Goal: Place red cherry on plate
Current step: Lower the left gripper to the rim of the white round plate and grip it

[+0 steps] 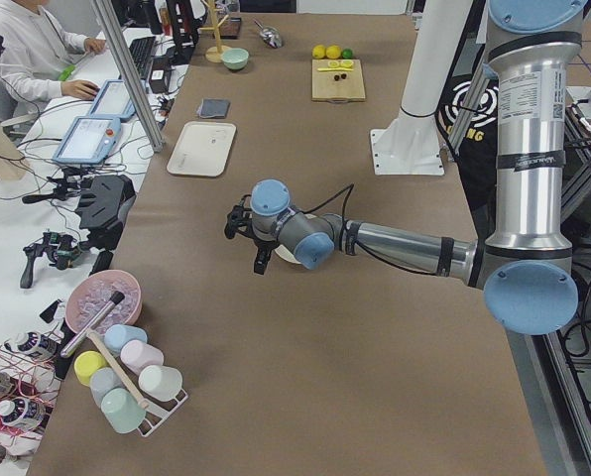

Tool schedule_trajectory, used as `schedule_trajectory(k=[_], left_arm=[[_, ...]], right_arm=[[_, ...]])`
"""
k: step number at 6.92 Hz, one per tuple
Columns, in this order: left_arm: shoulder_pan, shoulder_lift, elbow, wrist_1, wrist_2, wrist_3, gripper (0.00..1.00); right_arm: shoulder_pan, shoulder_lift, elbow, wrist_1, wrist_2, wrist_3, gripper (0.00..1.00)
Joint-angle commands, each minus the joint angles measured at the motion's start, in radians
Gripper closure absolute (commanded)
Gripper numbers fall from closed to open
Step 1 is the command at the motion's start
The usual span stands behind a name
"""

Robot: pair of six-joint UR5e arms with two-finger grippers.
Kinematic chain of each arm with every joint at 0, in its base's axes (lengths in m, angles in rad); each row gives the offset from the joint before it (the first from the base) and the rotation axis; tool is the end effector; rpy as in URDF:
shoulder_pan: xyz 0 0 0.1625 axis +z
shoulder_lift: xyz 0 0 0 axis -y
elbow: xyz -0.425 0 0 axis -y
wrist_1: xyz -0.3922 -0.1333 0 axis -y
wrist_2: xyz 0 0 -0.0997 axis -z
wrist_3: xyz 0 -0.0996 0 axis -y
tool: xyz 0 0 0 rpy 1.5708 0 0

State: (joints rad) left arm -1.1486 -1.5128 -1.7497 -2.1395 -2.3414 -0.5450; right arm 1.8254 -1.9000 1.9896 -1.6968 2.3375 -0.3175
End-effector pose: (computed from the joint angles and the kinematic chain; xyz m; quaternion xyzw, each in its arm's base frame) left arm 0.1413 -0.4705 0.5312 0.1128 0.4588 0.0733 0.8783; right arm 0.1503 -0.3228 0.6049 0.0893 -0.3635 -0.0224 0.9270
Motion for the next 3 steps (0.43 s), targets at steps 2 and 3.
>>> schedule_trajectory(k=[2,3], left_arm=[[0.084,0.011,0.054,-0.178,0.024,-0.058,0.02],[0.111,0.005,0.115,-0.26,0.025,-0.114,0.02]], right_arm=[[0.0,-0.005,0.0,0.002,-0.001,0.0,0.0],[0.002,-0.005,0.0,0.002,-0.001,0.0,0.0]])
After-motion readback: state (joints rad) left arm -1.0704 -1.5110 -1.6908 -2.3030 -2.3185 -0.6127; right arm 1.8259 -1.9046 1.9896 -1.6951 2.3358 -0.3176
